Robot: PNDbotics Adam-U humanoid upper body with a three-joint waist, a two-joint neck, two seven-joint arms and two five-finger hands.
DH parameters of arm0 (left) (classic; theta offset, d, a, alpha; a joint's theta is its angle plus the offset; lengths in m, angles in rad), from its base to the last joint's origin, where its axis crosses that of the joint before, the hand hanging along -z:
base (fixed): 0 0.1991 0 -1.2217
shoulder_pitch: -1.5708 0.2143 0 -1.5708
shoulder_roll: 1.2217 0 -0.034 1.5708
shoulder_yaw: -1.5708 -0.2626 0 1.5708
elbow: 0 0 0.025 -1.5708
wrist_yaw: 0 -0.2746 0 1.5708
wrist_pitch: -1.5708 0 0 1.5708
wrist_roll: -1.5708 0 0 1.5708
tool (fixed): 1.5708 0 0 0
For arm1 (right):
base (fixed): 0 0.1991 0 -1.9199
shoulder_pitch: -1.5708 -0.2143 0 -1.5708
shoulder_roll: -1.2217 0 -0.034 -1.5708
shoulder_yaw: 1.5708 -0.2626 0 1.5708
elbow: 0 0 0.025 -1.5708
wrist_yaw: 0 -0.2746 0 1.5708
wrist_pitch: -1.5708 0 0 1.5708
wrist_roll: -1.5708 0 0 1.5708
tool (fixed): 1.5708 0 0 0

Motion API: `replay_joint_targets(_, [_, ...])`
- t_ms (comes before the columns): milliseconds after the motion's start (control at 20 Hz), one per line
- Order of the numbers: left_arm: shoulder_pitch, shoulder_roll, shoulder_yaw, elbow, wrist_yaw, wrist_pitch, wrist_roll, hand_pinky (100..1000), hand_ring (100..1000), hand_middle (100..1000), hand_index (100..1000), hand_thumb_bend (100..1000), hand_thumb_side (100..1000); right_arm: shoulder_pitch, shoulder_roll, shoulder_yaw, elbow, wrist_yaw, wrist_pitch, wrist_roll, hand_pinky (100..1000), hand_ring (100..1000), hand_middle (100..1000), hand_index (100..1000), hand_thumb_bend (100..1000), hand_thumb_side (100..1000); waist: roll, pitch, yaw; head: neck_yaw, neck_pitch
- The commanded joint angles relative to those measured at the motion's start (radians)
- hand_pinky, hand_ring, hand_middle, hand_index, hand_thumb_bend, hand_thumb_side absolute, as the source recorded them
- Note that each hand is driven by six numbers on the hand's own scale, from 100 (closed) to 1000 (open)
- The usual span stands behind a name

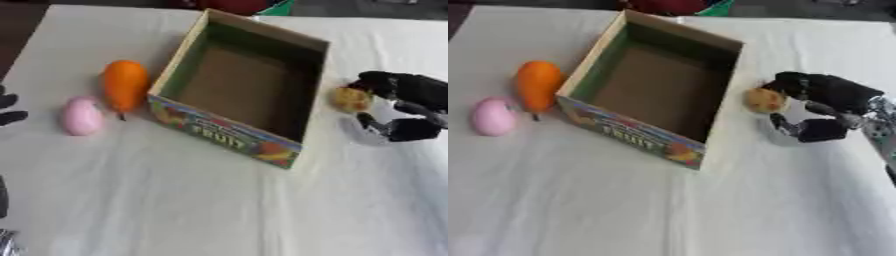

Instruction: Pick up objects on the table and place them in the box.

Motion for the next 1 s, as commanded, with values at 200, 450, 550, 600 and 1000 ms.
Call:
replay_joint_targets(200, [-0.013, 0.001, -0.004, -0.017, -0.006, 0.0, -0.007, 659, 727, 697, 686, 100, 937, -0.008, -0.011, -0.016, 0.036, 0.021, 0.03, -0.067, 766, 1000, 754, 983, 100, 965, 0.005, -0.008, 0.004, -0.002, -0.02])
replay_joint_targets(450, [-0.014, -0.003, -0.007, -0.017, -0.009, 0.004, -0.011, 659, 726, 695, 683, 100, 936, -0.017, -0.002, -0.017, 0.047, 0.036, 0.069, -0.179, 714, 1000, 543, 775, 100, 707, 0.005, -0.003, 0.008, -0.003, -0.025])
replay_joint_targets(550, [-0.014, -0.002, -0.007, -0.017, -0.01, 0.006, -0.012, 659, 726, 695, 683, 100, 936, -0.019, -0.002, -0.014, 0.051, 0.036, 0.07, -0.201, 703, 1000, 483, 726, 100, 625, 0.005, -0.002, 0.008, -0.002, -0.021])
replay_joint_targets(600, [-0.013, -0.003, -0.007, -0.017, -0.01, 0.006, -0.012, 659, 726, 695, 682, 100, 936, -0.021, -0.002, -0.013, 0.053, 0.032, 0.07, -0.203, 700, 1000, 466, 712, 100, 586, 0.005, -0.002, 0.008, -0.002, -0.019])
replay_joint_targets(1000, [-0.008, -0.002, -0.004, -0.017, -0.011, 0.01, -0.011, 660, 726, 695, 681, 100, 937, -0.021, -0.008, -0.027, 0.01, -0.134, 0.071, -0.081, 653, 1000, 312, 536, 100, 211, 0.005, -0.008, -0.002, -0.001, -0.003])
